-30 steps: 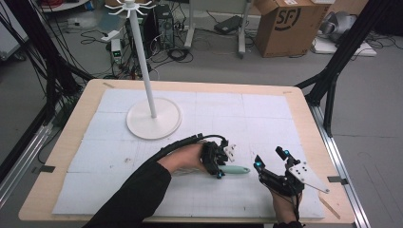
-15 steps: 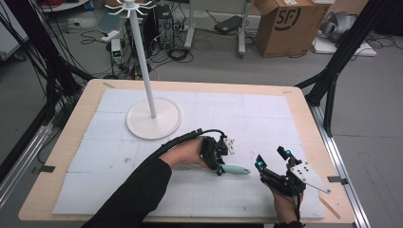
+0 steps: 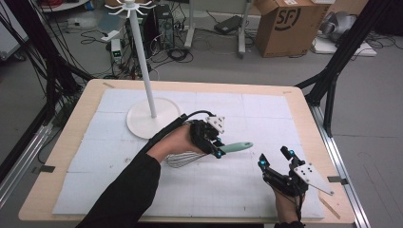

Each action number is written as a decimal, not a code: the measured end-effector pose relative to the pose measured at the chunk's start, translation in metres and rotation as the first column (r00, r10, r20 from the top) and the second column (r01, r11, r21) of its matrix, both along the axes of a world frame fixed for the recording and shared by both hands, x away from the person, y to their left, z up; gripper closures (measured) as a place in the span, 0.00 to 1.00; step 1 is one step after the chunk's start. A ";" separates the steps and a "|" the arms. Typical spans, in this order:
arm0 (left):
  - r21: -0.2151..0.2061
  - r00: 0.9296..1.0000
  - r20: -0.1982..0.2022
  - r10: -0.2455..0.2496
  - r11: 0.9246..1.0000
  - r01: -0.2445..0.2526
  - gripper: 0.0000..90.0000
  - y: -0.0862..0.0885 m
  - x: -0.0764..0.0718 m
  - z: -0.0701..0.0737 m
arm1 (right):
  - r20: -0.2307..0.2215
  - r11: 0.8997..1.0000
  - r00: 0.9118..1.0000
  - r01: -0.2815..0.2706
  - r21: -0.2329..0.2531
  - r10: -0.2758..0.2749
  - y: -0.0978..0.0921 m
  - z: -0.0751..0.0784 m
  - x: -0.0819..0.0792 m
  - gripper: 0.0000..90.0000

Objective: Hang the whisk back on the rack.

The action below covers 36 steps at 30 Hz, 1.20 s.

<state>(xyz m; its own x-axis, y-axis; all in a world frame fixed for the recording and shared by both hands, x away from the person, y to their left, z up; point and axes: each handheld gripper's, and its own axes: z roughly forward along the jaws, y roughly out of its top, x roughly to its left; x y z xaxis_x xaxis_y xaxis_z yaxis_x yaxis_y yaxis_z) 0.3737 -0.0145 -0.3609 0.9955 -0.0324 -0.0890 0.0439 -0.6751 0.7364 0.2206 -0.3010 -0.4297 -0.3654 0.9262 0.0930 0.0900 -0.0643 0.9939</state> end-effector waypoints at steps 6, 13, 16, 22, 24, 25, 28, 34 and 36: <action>-0.093 0.997 0.071 0.038 0.995 -0.031 0.77 0.024 -0.003 0.024 | 0.000 1.000 1.000 0.006 -0.007 -0.006 0.000 0.000 0.000 0.19; -0.214 0.994 0.081 0.068 0.976 -0.050 0.77 0.051 -0.006 0.046 | -0.005 1.000 1.000 0.009 -0.011 -0.009 0.002 -0.001 0.001 0.19; -0.248 0.995 0.056 0.082 0.967 -0.066 0.77 0.065 -0.005 0.053 | -0.006 1.000 1.000 0.007 -0.017 -0.007 0.002 -0.002 0.002 0.19; -0.323 0.992 0.012 0.123 0.940 -0.113 0.77 0.094 -0.003 0.068 | -0.006 1.000 1.000 0.012 -0.021 -0.013 0.002 -0.002 0.002 0.19; -0.340 0.990 0.009 0.142 0.932 -0.130 0.77 0.105 -0.003 0.074 | -0.009 1.000 1.000 0.014 -0.020 -0.014 0.002 -0.002 0.002 0.19; -0.347 0.989 0.006 0.148 0.928 -0.137 0.77 0.111 -0.002 0.077 | -0.011 1.000 1.000 0.015 -0.021 -0.015 0.002 -0.002 0.002 0.19; -0.383 0.982 -0.013 0.190 0.906 -0.180 0.77 0.129 -0.002 0.086 | -0.012 1.000 1.000 0.016 -0.024 -0.016 0.003 -0.002 0.003 0.19; -0.409 0.967 -0.006 0.253 0.882 -0.233 0.77 0.161 -0.002 0.104 | -0.018 0.999 1.000 0.018 -0.027 -0.018 0.004 -0.003 0.003 0.19; -0.423 0.964 -0.009 0.266 0.873 -0.245 0.77 0.170 -0.002 0.110 | -0.017 0.999 1.000 0.021 -0.028 -0.021 0.004 -0.003 0.003 0.19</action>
<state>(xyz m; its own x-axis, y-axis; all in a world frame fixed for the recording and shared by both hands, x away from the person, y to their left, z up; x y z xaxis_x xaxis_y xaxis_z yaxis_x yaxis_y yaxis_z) 0.3715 0.1552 -0.2506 0.9769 0.1996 -0.0764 0.1308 -0.2757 0.9523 0.2234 -0.2967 -0.4325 -0.3443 0.9361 0.0728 0.1060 -0.0383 0.9936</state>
